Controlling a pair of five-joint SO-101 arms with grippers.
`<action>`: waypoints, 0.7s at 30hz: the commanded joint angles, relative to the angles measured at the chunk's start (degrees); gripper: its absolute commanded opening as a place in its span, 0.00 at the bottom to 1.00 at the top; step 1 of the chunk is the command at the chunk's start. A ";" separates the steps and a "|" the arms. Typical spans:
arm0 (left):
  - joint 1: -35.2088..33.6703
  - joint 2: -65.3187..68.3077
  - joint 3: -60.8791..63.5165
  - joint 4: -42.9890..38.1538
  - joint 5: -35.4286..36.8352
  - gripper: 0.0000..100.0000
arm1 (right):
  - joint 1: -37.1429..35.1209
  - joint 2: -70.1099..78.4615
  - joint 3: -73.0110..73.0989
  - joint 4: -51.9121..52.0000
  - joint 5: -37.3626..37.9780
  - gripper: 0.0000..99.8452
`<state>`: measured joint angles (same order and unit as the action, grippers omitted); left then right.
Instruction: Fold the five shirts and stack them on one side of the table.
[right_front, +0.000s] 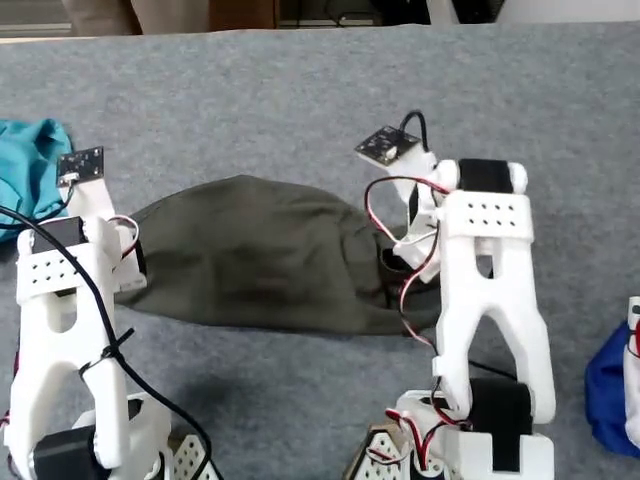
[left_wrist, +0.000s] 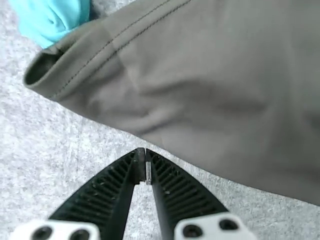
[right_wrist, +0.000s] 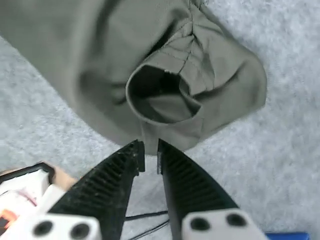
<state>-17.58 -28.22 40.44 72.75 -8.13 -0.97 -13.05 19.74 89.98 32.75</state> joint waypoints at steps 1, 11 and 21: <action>-0.53 -1.01 -0.18 1.05 -0.26 0.02 | 0.57 -2.95 2.95 -4.48 0.97 0.07; -0.62 -1.01 -0.26 2.90 -0.53 0.02 | -4.70 -3.12 6.02 -5.71 -1.58 0.08; -0.53 -1.27 2.64 3.16 -0.44 0.02 | -5.32 -2.95 7.25 -8.88 2.02 0.24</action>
<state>-17.58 -28.22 42.81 75.82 -8.13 -4.66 -13.14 26.33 82.86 33.71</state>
